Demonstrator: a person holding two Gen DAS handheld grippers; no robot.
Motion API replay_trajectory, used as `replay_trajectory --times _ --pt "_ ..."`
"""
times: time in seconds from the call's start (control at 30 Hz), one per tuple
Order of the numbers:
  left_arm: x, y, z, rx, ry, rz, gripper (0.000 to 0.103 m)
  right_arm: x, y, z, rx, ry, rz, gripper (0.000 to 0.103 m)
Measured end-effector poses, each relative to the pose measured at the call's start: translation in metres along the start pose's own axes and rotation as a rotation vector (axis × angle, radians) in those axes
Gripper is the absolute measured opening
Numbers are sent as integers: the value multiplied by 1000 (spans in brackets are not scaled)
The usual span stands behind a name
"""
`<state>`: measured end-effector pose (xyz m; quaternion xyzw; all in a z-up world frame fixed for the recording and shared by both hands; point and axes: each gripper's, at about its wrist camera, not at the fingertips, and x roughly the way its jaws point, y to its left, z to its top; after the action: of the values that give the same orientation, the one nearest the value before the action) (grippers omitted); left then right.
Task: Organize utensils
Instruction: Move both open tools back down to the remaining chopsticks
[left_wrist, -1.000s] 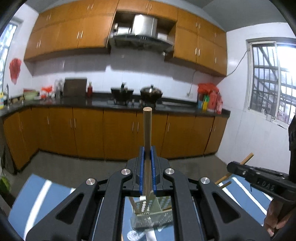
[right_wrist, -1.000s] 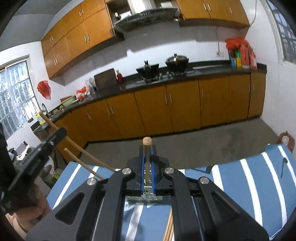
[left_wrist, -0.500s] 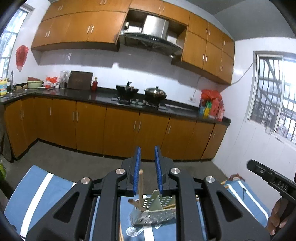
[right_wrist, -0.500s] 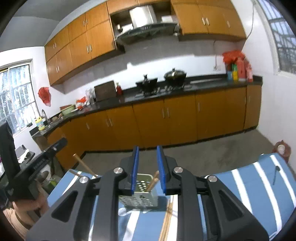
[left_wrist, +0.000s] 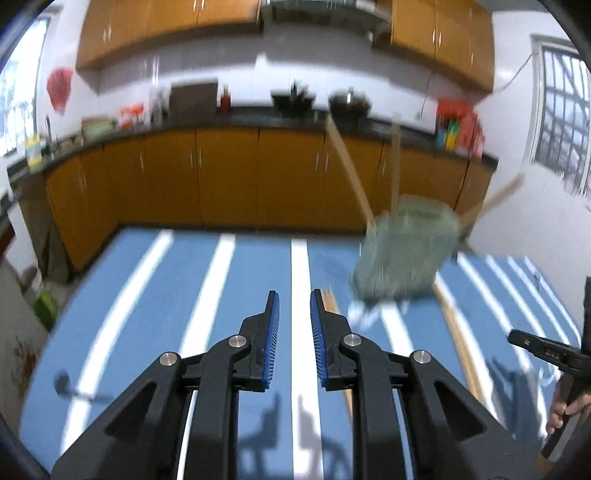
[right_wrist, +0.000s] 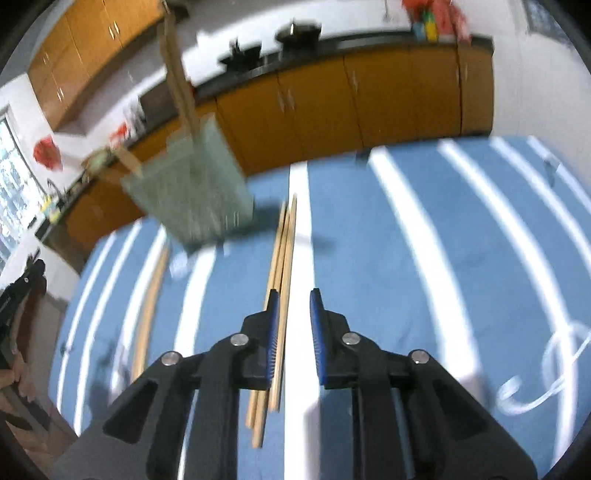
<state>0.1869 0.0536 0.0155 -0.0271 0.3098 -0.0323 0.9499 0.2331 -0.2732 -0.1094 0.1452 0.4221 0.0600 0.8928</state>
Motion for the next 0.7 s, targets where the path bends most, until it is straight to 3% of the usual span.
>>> replay_trajectory --times 0.17,0.37,0.5,0.7 --pt "20 -12 -41 -4 97 -27 18 24 11 -17 -44 50 -31 14" --pt "35 -23 -58 -5 154 -66 18 32 15 -21 -73 56 -48 13" --pt "40 -28 -65 -8 179 -82 18 33 22 -25 -143 38 -115 8" --pt "47 -34 -75 -17 210 -104 18 28 -6 -14 -6 11 -172 8"
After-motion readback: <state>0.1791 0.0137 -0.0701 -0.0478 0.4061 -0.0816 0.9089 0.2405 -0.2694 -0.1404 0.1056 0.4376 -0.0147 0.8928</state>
